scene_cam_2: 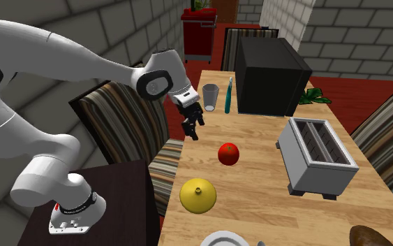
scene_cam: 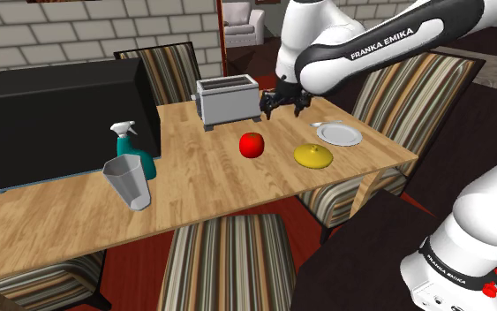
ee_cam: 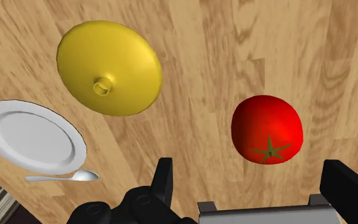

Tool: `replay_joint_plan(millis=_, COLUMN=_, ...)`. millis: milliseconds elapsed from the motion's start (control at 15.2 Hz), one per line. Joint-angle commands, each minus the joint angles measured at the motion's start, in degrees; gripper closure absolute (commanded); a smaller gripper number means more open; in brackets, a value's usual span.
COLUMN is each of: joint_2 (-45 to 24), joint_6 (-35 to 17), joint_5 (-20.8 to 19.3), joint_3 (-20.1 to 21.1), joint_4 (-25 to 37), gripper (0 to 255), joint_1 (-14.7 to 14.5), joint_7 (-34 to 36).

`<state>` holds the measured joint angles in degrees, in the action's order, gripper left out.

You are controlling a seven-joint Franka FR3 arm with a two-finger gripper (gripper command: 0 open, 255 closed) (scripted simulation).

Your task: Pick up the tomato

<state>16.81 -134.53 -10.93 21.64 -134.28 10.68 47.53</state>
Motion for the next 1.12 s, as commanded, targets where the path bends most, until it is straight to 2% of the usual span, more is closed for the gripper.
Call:
replay_joint_plan(millis=0, joint_2=-4.73, joint_6=-2.77, joint_5=-4.40, joint_3=2.93, joint_4=1.61, gripper=0, joint_1=1.84, joint_7=7.51)
replay_joint_plan(millis=198, joint_2=-12.38, joint_6=-4.27, joint_5=-12.68, joint_3=5.88, joint_4=6.11, gripper=0, joint_1=3.97, joint_7=18.51)
replay_joint_plan(millis=330, joint_2=-17.74, joint_6=-4.18, joint_5=-18.75, joint_3=6.82, joint_4=9.77, gripper=0, joint_1=4.36, joint_7=25.88)
replay_joint_plan(millis=660, joint_2=-30.79, joint_6=-1.55, joint_5=-31.42, joint_3=5.19, joint_4=20.58, gripper=0, joint_1=1.35, joint_7=41.10)
replay_joint_plan(millis=1056, joint_2=-33.51, joint_6=-4.07, joint_5=-35.11, joint_3=3.78, joint_4=19.65, gripper=0, joint_1=0.36, joint_7=44.67)
